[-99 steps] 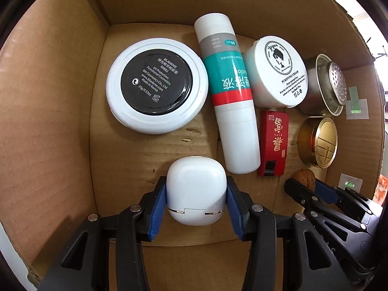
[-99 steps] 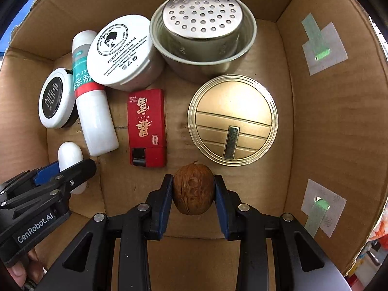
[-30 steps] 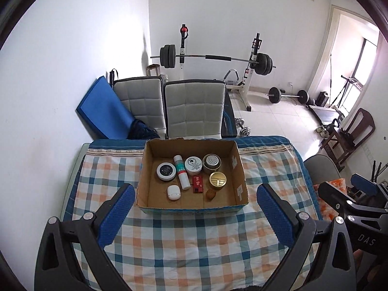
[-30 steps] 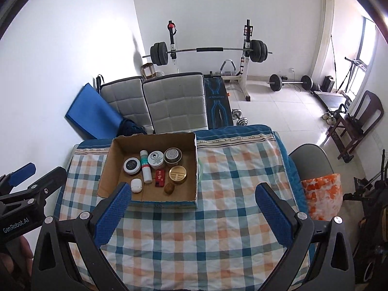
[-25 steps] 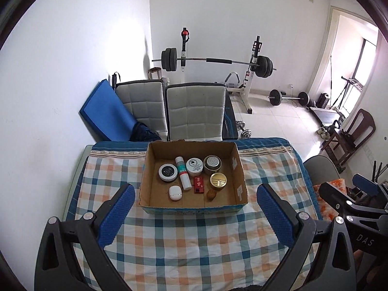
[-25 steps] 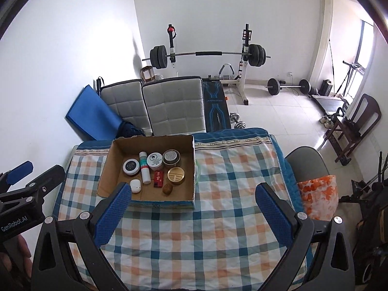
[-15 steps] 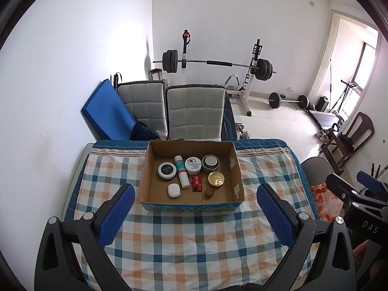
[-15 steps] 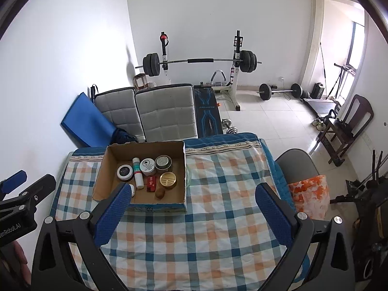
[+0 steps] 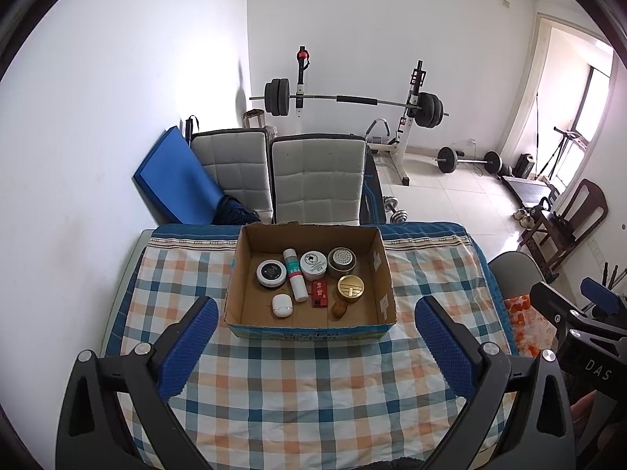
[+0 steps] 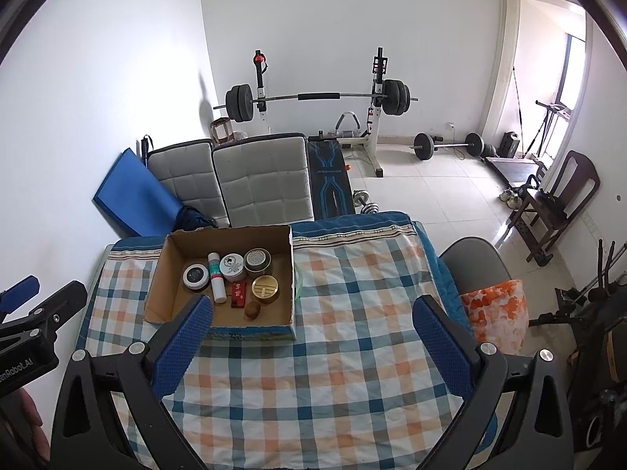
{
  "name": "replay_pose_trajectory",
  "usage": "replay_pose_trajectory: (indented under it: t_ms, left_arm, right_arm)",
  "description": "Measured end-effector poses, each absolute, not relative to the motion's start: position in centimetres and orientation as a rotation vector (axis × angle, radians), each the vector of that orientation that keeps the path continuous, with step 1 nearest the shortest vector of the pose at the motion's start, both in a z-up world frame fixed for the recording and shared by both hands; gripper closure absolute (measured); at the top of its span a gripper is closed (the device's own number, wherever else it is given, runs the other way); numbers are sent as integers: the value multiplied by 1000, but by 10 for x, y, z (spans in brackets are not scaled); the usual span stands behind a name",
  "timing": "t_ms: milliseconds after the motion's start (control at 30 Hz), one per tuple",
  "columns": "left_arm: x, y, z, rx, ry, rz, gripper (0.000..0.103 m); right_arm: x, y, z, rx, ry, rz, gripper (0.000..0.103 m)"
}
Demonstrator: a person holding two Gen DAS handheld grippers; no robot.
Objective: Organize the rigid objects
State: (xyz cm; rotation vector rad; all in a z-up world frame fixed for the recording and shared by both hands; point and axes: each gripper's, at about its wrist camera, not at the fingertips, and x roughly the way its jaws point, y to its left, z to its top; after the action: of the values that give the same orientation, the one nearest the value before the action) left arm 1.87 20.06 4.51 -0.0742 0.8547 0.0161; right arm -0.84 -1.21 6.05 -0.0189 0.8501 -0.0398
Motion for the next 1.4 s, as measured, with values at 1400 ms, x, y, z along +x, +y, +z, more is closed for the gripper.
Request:
replay_pose_trajectory:
  t_ms: [1400]
  left_arm:
    - [26, 199, 41, -62, 870, 8, 0]
  right_arm:
    - [-2, -37, 60, -50, 834, -60, 0]
